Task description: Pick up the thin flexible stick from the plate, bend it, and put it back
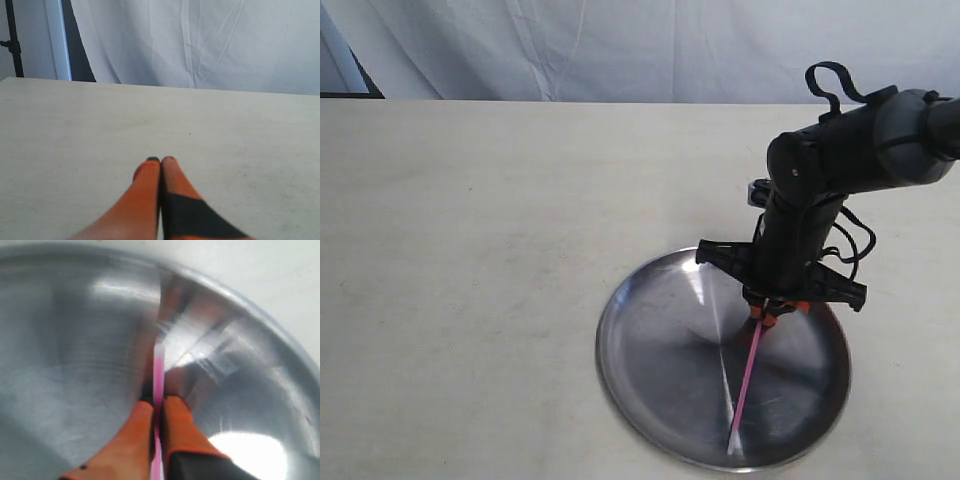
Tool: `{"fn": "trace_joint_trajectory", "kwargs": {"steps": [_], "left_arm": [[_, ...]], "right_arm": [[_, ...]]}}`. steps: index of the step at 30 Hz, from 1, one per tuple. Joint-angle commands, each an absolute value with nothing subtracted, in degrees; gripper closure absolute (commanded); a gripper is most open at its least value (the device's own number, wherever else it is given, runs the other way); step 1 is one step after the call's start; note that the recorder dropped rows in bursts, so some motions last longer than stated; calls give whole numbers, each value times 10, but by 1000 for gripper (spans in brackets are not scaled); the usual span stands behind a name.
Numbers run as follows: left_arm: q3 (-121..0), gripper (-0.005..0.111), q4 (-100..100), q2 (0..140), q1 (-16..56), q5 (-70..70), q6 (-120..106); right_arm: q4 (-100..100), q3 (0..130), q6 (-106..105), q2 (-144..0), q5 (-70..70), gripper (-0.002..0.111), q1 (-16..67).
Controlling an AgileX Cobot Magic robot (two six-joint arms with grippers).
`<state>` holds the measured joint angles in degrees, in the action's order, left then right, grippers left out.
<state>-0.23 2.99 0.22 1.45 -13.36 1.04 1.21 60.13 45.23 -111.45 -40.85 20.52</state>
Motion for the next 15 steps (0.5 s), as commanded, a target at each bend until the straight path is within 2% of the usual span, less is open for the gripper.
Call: {"fn": "trace_joint_trajectory", "kwargs": {"steps": [1, 15], "left_arm": [[0, 107, 30, 0, 18, -133, 11], [0, 107, 27, 0, 18, -133, 11]], "right_arm": [[28, 596, 426, -1102, -361, 109, 208], [-23, 596, 384, -1053, -347, 109, 208]]}}
